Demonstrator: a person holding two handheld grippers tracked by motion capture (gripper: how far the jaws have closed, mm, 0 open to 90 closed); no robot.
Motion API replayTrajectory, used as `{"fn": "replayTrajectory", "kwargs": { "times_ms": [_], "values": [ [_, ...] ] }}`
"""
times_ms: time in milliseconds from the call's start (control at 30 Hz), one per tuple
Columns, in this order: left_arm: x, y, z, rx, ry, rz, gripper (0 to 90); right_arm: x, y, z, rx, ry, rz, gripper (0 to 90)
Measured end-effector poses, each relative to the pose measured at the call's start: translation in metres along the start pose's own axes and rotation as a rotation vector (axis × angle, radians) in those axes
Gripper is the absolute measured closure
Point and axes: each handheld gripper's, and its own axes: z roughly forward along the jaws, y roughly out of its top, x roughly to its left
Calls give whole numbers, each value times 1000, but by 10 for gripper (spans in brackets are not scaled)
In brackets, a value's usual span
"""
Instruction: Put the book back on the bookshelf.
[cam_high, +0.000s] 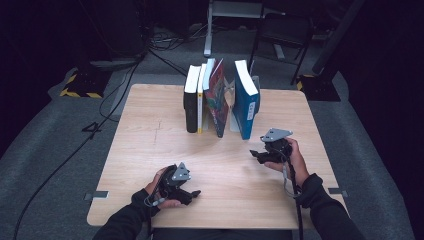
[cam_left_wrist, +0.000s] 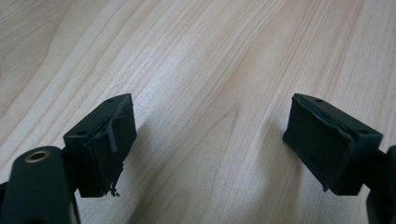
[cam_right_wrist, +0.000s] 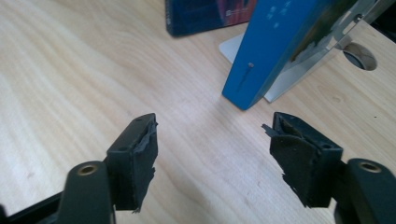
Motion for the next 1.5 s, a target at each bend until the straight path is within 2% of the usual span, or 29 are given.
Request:
{"fn": "replayTrajectory", "kwargs": {
  "times_ms": [267,767,1233,1367,1500],
  "values": [
    [0,0,0,-2,1,-2,165,3,-14,-14,16,30,-45,316],
    [0,0,0,-2,2,-2,166,7,-37,-39,23,25,-78,296],
    [0,0,0,-1,3,-2,166,10,-65,-62,27,5,-85,268],
    [0,0,0,-1,3,-3,166,10,-80,-67,15,21,-74,267],
    [0,0,0,-1,2,-3,166,11,-97,-70,26,32,-55,272]
  ]
}}
